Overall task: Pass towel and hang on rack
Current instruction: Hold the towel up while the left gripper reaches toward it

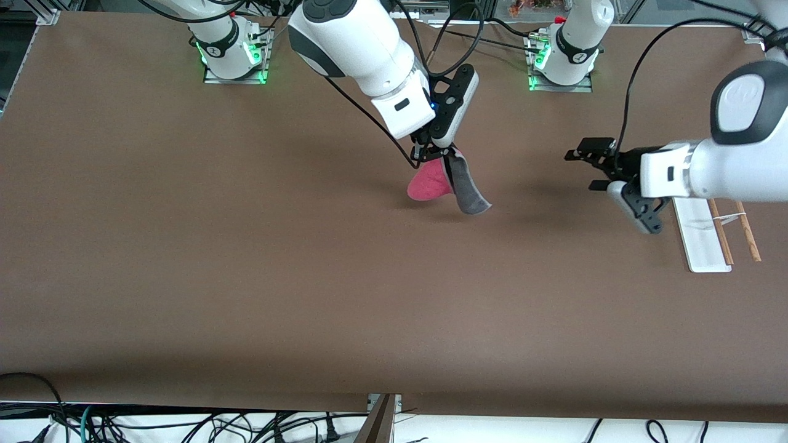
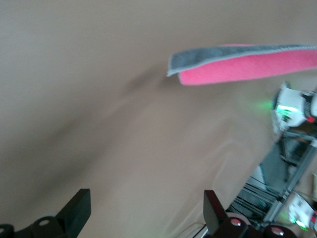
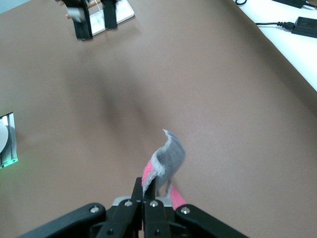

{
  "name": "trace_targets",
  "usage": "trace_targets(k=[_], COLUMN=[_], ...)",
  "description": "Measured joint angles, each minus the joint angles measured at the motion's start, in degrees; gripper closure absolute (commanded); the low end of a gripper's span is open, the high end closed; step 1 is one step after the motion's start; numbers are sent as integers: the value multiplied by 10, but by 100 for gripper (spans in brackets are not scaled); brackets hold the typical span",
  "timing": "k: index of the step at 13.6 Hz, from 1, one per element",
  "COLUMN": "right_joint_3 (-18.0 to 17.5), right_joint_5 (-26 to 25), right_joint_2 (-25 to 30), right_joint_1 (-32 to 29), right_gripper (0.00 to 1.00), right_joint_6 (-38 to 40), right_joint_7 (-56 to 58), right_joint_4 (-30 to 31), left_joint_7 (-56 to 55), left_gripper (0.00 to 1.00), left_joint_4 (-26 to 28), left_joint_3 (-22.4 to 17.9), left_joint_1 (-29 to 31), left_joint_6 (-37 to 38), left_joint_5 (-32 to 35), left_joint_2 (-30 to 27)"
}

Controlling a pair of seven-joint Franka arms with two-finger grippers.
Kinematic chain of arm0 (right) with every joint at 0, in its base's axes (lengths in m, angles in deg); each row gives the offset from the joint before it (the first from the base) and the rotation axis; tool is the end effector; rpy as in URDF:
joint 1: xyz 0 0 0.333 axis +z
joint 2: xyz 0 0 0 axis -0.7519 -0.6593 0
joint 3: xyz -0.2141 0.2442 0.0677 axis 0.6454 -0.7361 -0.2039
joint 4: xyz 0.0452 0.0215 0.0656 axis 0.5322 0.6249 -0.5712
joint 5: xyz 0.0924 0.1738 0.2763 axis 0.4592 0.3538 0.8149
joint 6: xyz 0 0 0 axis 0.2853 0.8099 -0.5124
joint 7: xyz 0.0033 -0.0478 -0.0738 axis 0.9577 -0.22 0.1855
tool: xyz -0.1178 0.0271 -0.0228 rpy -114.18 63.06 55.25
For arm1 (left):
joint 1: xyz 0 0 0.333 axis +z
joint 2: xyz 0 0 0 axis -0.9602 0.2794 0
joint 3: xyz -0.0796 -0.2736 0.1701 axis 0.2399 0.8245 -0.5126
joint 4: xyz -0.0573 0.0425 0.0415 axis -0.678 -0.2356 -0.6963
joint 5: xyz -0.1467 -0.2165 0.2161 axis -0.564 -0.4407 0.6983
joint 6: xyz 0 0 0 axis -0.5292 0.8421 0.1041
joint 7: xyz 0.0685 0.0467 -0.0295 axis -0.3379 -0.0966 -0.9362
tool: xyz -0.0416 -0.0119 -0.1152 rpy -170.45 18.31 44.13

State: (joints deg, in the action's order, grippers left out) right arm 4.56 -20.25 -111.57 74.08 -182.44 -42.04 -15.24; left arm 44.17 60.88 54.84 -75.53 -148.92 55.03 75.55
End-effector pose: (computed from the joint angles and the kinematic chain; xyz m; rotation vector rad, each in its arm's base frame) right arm 0.4843 0.5164 0.5452 -2.3122 -1.4226 -0.4978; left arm 0.5424 -0.0880 0.4714 2.3907 -0.7283 -0.3313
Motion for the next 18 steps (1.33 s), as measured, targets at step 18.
trace_targets(k=[18], right_joint_3=[2], right_joint_5=[0], right_joint_2=[-15], right_joint_1=[8], right_gripper=[100], right_joint_6=[-69], right_joint_7=[7], right_joint_4=[-1], left_joint_7=[490], left_gripper=[2], left_joint_4=[-5], left_joint_3=[17], left_joint_1=[-59], left_joint_6=[-113], left_joint_5=[-232], left_joint_2=[126])
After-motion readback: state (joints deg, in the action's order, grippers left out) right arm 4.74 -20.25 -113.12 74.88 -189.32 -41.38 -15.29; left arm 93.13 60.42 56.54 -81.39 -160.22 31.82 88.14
